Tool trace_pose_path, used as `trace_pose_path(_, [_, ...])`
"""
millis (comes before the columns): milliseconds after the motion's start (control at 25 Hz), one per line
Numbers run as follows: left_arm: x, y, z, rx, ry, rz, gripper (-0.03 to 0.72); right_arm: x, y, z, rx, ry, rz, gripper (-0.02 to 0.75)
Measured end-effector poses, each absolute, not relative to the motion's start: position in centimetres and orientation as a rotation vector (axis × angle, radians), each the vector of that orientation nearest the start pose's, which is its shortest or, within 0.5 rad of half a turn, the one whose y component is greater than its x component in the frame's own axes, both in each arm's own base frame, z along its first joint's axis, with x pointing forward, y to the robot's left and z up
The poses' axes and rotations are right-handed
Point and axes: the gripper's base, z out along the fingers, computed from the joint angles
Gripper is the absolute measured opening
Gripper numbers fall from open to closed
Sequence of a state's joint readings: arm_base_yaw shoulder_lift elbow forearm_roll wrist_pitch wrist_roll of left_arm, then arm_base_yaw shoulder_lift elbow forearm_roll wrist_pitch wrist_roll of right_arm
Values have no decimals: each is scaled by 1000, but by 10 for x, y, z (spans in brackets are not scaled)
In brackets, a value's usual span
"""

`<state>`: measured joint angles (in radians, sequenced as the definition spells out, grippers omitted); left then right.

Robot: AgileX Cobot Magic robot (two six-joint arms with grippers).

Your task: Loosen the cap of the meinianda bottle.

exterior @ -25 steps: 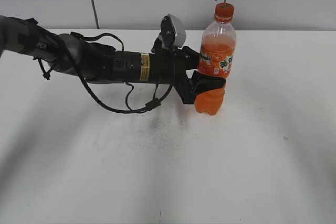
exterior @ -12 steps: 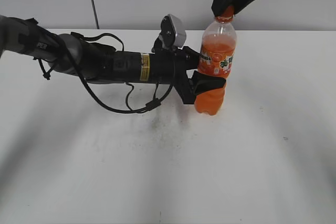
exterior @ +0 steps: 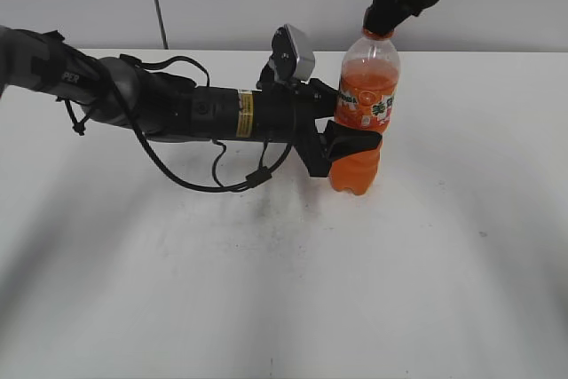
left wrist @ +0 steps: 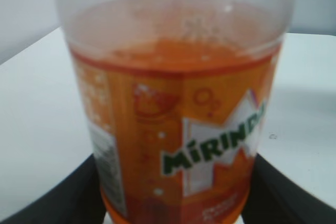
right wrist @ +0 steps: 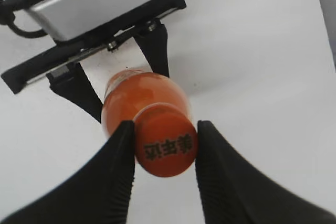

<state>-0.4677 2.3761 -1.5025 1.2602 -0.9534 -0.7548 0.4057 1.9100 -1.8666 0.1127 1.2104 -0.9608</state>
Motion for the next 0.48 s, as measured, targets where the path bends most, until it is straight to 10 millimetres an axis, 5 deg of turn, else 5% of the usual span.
trace_pose_path(320, [394, -278, 108, 1236, 1468, -964, 428, 378, 173, 326, -1766, 2072, -28, 269])
trace_pose_path(480, [393, -278, 108, 1236, 1467, -965, 428, 378, 172, 326, -1645, 2176, -6, 398])
